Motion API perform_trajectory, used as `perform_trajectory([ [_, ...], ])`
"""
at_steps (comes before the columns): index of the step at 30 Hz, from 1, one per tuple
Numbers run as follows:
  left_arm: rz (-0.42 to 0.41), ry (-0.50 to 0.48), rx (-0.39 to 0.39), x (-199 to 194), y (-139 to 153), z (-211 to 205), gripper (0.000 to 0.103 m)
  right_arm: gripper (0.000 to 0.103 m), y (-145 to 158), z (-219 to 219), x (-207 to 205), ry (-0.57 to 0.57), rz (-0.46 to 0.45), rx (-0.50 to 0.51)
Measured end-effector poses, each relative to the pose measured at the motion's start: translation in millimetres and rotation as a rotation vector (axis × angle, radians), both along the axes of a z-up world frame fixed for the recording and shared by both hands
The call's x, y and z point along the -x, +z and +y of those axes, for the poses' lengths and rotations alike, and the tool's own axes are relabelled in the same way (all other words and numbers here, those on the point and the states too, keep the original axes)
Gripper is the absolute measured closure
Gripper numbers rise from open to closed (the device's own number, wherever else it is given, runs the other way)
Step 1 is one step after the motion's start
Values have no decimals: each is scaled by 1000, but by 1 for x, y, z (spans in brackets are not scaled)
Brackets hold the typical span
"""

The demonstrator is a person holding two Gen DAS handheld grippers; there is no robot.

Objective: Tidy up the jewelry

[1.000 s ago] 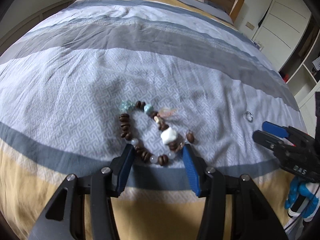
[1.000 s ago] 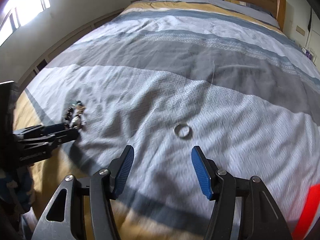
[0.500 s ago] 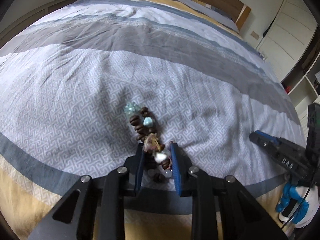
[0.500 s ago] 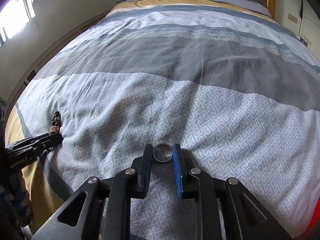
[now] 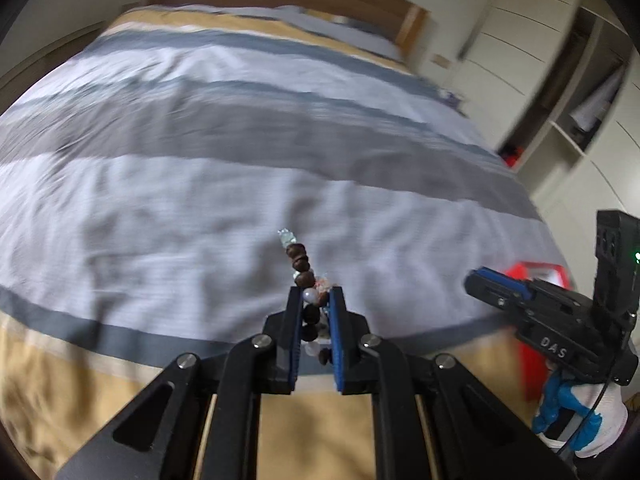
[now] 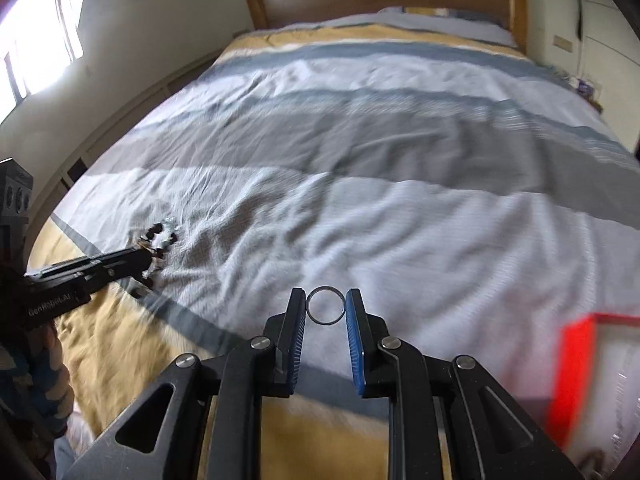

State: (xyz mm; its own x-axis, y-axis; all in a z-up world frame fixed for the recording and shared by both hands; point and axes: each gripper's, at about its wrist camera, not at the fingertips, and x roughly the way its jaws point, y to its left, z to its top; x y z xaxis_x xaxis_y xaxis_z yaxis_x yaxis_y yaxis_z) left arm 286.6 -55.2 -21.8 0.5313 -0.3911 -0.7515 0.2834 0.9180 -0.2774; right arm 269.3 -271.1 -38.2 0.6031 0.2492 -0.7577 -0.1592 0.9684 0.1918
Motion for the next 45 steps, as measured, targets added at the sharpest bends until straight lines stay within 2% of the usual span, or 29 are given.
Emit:
perform_trajectory([
  [6, -20, -147, 50, 31, 28, -95, 92, 83, 24, -81, 46, -107, -31, 24],
  [11, -15, -267, 72, 54, 38, -175, 92, 83, 23, -150, 76, -202, -21, 58],
  [15, 4, -356, 65, 69, 34, -231, 92, 83, 5, -198, 94, -261, 22, 88],
  [18, 21, -417, 39, 77, 23, -271, 92, 83, -12, -219, 101, -281, 55, 104],
  [23, 54, -462, -26, 81, -4, -317, 91, 83, -35, -239, 107, -304, 95, 107],
  [29, 105, -449, -104, 70, -41, -338, 91, 83, -50, -247, 113, -287, 120, 123],
  [33, 133, -434, -124, 63, -56, -340, 91, 83, -53, -248, 118, -279, 128, 127],
  [38, 120, -435, -131, 66, -55, -340, 90, 81, -53, -245, 120, -272, 132, 135],
  [39, 126, -433, -117, 67, -54, -337, 89, 77, -52, -246, 121, -275, 130, 131],
  [41, 125, -420, -98, 69, -50, -328, 83, 70, -48, -245, 126, -283, 124, 135],
  [45, 104, -402, -68, 80, -30, -312, 76, 68, -34, -240, 140, -294, 99, 132],
])
